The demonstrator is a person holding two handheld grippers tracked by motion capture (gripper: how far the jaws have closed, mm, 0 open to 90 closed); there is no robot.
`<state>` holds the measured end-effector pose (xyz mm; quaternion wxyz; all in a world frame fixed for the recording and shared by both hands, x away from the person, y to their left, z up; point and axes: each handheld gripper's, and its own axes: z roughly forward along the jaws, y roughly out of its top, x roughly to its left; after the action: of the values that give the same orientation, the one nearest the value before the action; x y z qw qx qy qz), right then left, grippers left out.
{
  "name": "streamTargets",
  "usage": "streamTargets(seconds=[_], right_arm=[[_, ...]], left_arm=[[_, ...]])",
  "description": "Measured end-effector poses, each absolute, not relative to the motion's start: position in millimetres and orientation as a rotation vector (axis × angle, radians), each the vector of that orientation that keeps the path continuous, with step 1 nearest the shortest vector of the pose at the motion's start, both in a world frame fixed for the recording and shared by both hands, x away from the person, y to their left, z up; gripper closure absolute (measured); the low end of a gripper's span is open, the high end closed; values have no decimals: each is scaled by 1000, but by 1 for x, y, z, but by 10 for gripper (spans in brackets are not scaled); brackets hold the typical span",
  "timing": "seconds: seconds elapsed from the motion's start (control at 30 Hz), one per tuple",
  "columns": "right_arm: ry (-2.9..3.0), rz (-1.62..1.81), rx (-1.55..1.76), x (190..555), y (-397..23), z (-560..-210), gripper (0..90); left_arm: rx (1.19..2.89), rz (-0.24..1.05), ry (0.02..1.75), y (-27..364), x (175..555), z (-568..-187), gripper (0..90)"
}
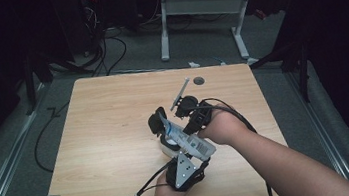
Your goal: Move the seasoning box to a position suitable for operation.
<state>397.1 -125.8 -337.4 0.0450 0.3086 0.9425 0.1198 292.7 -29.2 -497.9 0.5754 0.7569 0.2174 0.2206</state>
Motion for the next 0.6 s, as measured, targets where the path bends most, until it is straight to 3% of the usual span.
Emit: streamTargets(seconds=[0.6], right_arm=[[2883,396,956,393,-133,-339,900]], left_arm=[[1785,487,542,-25,293,-509,552]])
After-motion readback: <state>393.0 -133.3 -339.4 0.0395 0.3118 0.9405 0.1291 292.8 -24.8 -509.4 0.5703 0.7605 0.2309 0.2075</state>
